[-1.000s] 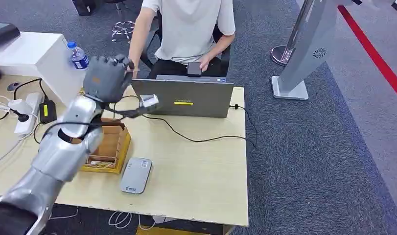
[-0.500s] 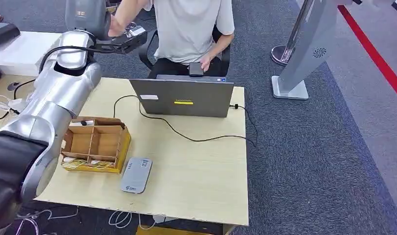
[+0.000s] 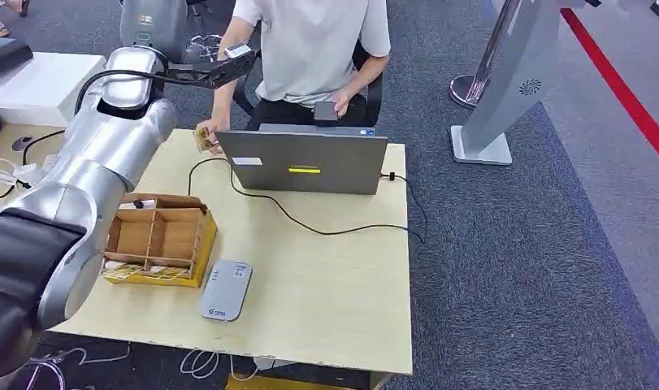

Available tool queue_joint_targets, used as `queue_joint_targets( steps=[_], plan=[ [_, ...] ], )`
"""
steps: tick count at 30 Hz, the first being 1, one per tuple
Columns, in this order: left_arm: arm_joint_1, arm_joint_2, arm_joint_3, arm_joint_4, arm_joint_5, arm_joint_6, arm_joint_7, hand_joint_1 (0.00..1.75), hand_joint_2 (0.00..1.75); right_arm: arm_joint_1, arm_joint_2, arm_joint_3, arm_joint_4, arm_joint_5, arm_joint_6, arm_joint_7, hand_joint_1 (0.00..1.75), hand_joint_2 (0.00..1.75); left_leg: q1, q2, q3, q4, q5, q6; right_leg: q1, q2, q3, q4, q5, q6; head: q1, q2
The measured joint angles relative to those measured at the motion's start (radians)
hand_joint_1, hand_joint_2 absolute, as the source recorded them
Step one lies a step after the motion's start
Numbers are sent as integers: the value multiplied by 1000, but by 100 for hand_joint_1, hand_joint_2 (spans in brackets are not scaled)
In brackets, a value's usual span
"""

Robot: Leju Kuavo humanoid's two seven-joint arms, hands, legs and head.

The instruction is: Pass the card to the sensor for recognition and then transmit it.

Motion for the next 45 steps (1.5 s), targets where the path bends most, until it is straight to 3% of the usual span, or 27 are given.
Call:
queue_joint_targets(
  steps=[3,6,9,12,18,23,25,31,37,45],
  plan=[
    [49,-1,1,-71,41,-42,-64,0,175,9,0,-8,0,-22,-7,-20,0,0,0,0,0,0,0,0,0,0,0,0,0,0,0,0],
    [184,23,-3,-287,107,-144,-84,0,175,31,0,-25,0,-43,-11,-49,0,0,-2,0,0,-1,0,0,-2,0,0,0,0,0,0,0],
    [340,84,-43,-531,157,-202,-82,0,175,56,0,-52,0,-61,-13,-64,0,0,-2,3,-1,-2,-1,0,-2,4,-2,0,0,0,1,0],
    [473,163,-77,-732,186,-219,-98,0,175,69,0,-80,0,-82,-18,-68,0,0,-3,5,-1,-3,-2,0,-3,5,-3,0,-1,0,0,0],
    [788,391,-109,-1091,194,-164,-135,0,175,84,2,-144,0,-114,-31,-75,0,0,-3,7,1,-6,-3,-1,-3,7,-5,0,-3,-2,1,0],
    [1052,546,-104,-1279,145,-106,-164,0,175,91,6,-189,-2,-125,-38,-79,0,0,-3,7,1,-7,-3,-2,-3,7,-4,0,-4,-3,1,0],
    [1151,576,-92,-1324,119,-92,-172,0,175,93,9,-204,-2,-122,-39,-79,0,0,-3,7,1,-7,-3,-2,-3,7,-5,-1,-5,-1,0,0],
    [1303,581,-68,-1350,73,-78,-159,0,175,92,14,-234,-7,-103,-39,-75,0,0,-4,3,1,-7,-4,-2,-4,3,-3,-1,-6,0,0,0],
    [1412,519,-50,-1324,24,-47,-80,0,175,94,19,-262,-12,-82,-39,-68,0,0,-4,3,1,-7,-4,-1,-4,3,-3,-1,-5,0,-2,0],
    [1448,421,-24,-1262,31,-2,2,0,175,94,21,-276,-19,-65,-34,-69,0,0,-4,2,1,-7,-4,-1,-4,2,-3,-1,-5,0,-2,0]
  ],
)
